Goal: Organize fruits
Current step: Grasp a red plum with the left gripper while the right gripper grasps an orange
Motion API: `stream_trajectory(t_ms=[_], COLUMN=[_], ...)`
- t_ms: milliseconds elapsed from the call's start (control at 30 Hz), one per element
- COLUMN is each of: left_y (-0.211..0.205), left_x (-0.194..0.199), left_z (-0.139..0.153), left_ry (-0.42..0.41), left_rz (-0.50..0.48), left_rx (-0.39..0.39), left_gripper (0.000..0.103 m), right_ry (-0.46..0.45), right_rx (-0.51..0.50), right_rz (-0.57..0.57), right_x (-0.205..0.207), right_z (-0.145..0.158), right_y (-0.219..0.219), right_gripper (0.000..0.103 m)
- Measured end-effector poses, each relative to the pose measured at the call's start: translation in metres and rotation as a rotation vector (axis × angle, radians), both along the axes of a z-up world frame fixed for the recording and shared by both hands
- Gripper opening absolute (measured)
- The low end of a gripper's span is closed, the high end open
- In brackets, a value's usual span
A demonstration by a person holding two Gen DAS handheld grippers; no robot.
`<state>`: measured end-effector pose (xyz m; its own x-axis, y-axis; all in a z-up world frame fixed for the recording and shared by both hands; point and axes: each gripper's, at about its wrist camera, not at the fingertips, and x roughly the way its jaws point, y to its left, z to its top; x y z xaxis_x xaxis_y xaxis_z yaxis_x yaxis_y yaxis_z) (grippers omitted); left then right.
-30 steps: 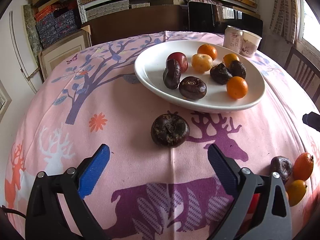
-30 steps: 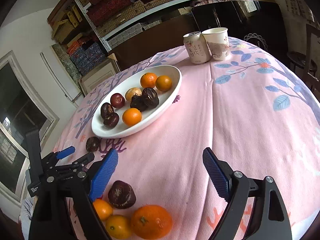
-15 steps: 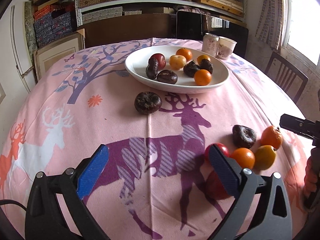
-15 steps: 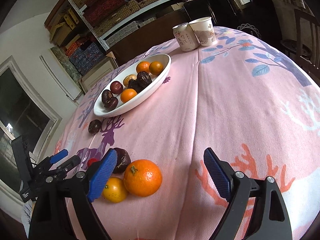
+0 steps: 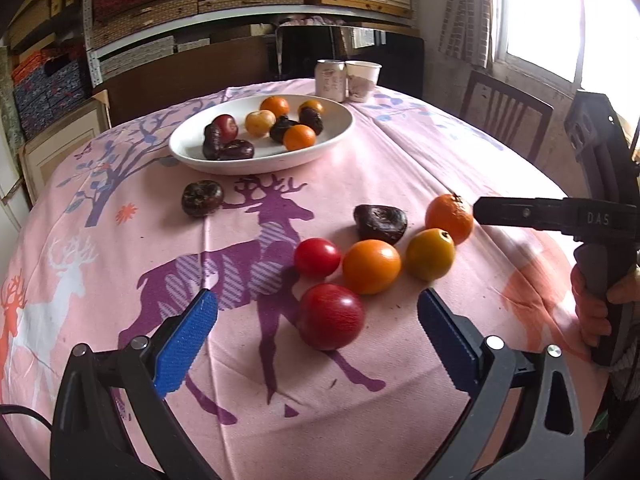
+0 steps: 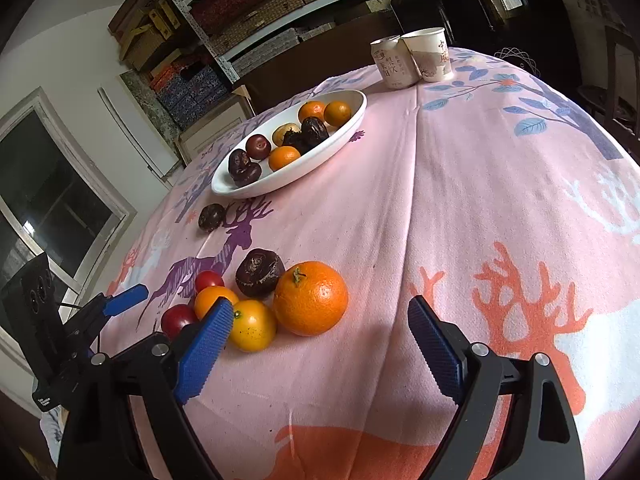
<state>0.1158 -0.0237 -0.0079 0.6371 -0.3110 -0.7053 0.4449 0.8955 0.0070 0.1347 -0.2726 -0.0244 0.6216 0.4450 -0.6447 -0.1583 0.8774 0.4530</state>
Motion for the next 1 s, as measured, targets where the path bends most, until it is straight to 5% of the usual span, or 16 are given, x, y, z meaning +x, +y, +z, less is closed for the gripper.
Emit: stream_trajectory(t_ms=[267,367,467,600,667,767,1000], left_y=[0.009,0.005,-0.004,-0.009,-0.010,-0.006,-0.001], left_x=[0.018,0.021,0.026,0.028,0.027,0.025,0.023], left_z=[-0.015,-0.019,-0.024,-0.024,-0.023,-0.019,-0.013], left_ry=[0.130,0.157,0.186,0.177,0.169,0.147,0.120], left_rz=[0.006,-0.008,-0.030,-0.033,-0.032,-0.020,-0.008], left_rx=[-0.071,-0.073,-0.065,-0.059,-0.057,-0.072,-0.097], left_gripper=[0.096,0.073,0.063,0.055,0.048,0.039,0.039], right_ry=[0.030,0.052,0.059,0.070,0.076,0.071,0.046], right_rx=[0.006,0.010,0.017,0.015,0.019,0.025,0.070], right_rz=[0.022,0.031,0.032,0.036,0.057,0.073,0.051], right_x=[0.005,0.009,0.011,0.013,0.014,0.013,0.010], right_z=[-0.005,-0.008,-0.009,-0.011,-0.012,-0.012,-0.009], right_y=[0.004,0.005,0.005,0.008,0.010,0.013,0.004], right_gripper=[0.080,0.072,0.069,0.058,0.044,0.043,0.043])
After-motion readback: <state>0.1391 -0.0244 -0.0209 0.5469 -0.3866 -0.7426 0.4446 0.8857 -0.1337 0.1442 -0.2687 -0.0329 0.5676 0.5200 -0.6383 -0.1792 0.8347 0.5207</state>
